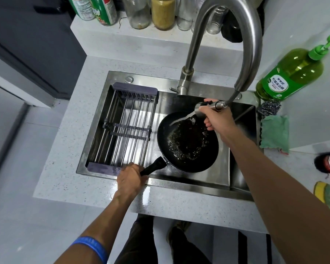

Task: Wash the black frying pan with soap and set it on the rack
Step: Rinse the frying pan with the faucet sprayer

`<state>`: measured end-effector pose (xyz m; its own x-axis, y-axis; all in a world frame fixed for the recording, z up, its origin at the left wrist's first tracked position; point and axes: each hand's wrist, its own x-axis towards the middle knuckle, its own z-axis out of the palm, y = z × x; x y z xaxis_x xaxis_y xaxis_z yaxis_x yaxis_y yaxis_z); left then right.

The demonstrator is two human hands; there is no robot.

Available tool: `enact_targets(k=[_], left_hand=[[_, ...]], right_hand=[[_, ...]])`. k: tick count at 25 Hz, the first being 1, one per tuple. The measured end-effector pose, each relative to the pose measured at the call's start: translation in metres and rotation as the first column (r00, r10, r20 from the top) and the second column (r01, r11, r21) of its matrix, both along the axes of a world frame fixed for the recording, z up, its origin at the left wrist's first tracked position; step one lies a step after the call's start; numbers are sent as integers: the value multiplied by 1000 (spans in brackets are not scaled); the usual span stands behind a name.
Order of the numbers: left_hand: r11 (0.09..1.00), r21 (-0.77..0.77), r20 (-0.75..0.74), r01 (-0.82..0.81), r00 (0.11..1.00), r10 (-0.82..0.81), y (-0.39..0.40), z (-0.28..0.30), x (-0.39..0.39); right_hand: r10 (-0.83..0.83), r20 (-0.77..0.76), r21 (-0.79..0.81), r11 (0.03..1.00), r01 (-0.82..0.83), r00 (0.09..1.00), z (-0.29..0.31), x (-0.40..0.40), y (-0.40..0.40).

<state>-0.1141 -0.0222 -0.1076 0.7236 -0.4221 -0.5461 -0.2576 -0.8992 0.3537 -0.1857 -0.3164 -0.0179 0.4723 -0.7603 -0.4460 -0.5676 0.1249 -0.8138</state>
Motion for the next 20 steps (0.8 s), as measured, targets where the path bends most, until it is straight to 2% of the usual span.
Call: enact_targets(k=[2,8,11,15,17,20], left_hand=[[1000,8,0,-8,1000,8,1,-2,1],[1000,30,3,7,1000,-7,2,-6,2],[999,39,3,7,1000,-7,2,-8,3],[998,49,16,27,999,-28,2,-10,4],[998,54,18,37,999,-38,3,-10,3],[998,50,11,45,999,-46,4,-11,5]], right_hand=[[10,-5,-13,1000,-10,1000,1,-3,-4],[109,32,80,991,-111,994,1,2,7],[213,-25,117,971,-209,977,1,-9,2],[369,-176,81,929,-360,912,3,-29,-10],[390,-227,78,921,-382,893,4,-39,-21],[390,-220,87,921,-380,894,3,-41,-23]])
